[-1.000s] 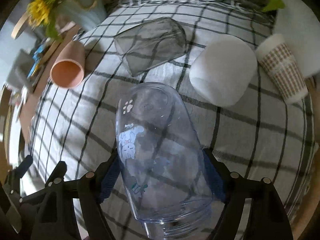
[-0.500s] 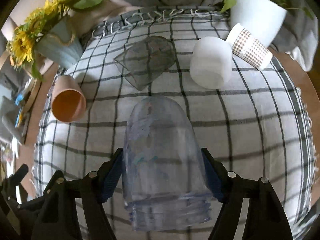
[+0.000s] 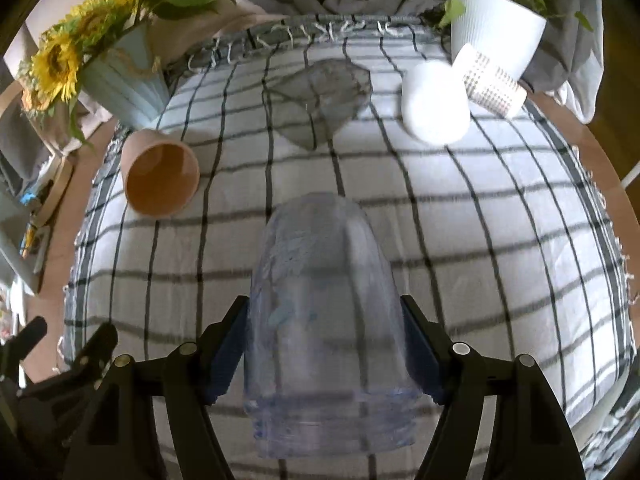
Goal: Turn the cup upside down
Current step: 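Lift and rotate the clear cup with the right gripper, standing it rim-down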
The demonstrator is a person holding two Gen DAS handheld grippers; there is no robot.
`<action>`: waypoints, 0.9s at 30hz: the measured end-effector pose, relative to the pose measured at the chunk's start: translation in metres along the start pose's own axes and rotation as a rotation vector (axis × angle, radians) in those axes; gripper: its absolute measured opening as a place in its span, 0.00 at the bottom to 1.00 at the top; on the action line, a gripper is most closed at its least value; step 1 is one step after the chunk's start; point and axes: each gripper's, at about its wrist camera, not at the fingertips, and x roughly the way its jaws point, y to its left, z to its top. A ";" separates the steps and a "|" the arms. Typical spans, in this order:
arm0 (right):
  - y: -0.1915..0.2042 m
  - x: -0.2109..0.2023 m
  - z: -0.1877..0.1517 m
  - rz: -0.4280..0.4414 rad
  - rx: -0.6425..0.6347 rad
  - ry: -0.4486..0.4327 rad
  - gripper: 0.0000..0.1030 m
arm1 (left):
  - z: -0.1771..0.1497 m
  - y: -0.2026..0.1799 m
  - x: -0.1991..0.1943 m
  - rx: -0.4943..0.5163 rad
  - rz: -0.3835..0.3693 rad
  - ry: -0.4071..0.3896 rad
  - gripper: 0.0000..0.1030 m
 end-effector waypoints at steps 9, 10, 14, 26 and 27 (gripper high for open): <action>-0.002 0.009 -0.024 -0.003 0.026 0.095 0.70 | -0.005 -0.002 -0.003 0.018 -0.030 0.000 1.00; -0.001 0.008 -0.025 -0.005 0.024 0.095 0.70 | -0.006 -0.002 -0.003 0.017 -0.032 0.002 1.00; 0.001 0.008 -0.026 -0.013 0.006 0.096 0.70 | -0.010 -0.003 -0.001 0.014 -0.026 0.020 1.00; -0.011 -0.019 -0.024 0.053 0.028 0.042 0.84 | -0.007 -0.005 -0.027 -0.016 -0.011 -0.010 1.00; -0.013 -0.029 -0.024 0.057 0.032 0.017 0.84 | -0.006 -0.006 -0.031 -0.015 -0.017 -0.015 1.00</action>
